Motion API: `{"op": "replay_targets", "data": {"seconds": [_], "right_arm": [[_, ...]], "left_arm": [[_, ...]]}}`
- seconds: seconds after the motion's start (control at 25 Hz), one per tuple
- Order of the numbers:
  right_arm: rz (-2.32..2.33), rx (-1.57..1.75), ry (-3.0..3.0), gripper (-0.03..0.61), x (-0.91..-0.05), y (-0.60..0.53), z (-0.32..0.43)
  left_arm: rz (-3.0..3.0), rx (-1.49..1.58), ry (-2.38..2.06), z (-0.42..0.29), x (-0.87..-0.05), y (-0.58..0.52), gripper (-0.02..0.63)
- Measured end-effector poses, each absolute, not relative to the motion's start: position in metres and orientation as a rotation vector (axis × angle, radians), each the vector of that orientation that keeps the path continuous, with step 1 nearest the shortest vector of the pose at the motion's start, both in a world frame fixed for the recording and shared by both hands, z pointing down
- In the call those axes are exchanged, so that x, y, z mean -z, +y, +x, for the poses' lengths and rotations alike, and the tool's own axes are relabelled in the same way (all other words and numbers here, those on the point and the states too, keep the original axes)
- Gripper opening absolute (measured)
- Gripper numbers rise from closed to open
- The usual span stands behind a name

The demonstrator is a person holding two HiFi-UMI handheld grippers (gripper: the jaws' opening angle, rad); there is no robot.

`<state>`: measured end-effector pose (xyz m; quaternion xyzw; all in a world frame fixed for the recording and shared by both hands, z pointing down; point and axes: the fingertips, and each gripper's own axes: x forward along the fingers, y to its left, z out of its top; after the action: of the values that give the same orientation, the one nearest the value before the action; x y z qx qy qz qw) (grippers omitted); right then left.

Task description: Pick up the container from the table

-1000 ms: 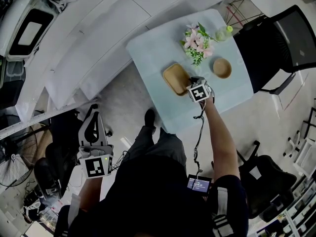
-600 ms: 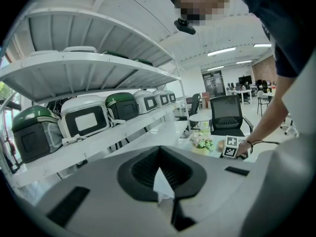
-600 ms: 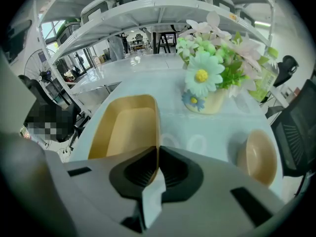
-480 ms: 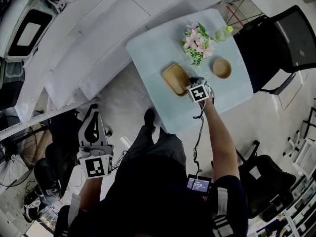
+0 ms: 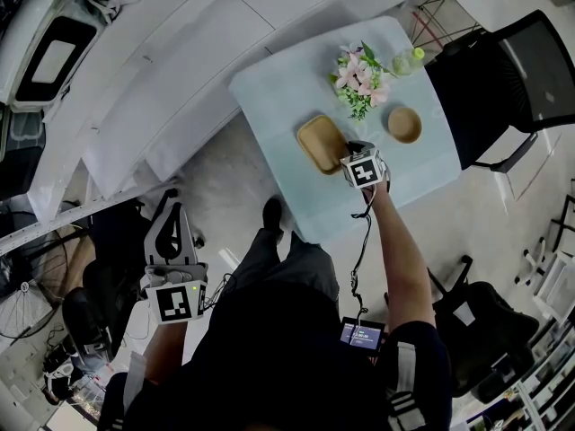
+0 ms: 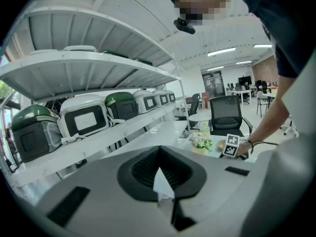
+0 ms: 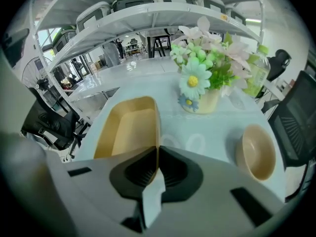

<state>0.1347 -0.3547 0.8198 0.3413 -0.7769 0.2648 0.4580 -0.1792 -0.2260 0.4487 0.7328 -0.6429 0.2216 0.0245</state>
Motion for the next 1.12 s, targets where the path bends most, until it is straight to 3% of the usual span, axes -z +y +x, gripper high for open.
{"op": "replay_targets", "data": {"seconds": [1.12], "right_arm": [[1.057,-0.761,-1.995,0.015,-0.69,-0.321,0.149]], "left_arm": [[2.362,-0.537,-1.924,-0.156,-0.436,-0.235,0.003]]}}
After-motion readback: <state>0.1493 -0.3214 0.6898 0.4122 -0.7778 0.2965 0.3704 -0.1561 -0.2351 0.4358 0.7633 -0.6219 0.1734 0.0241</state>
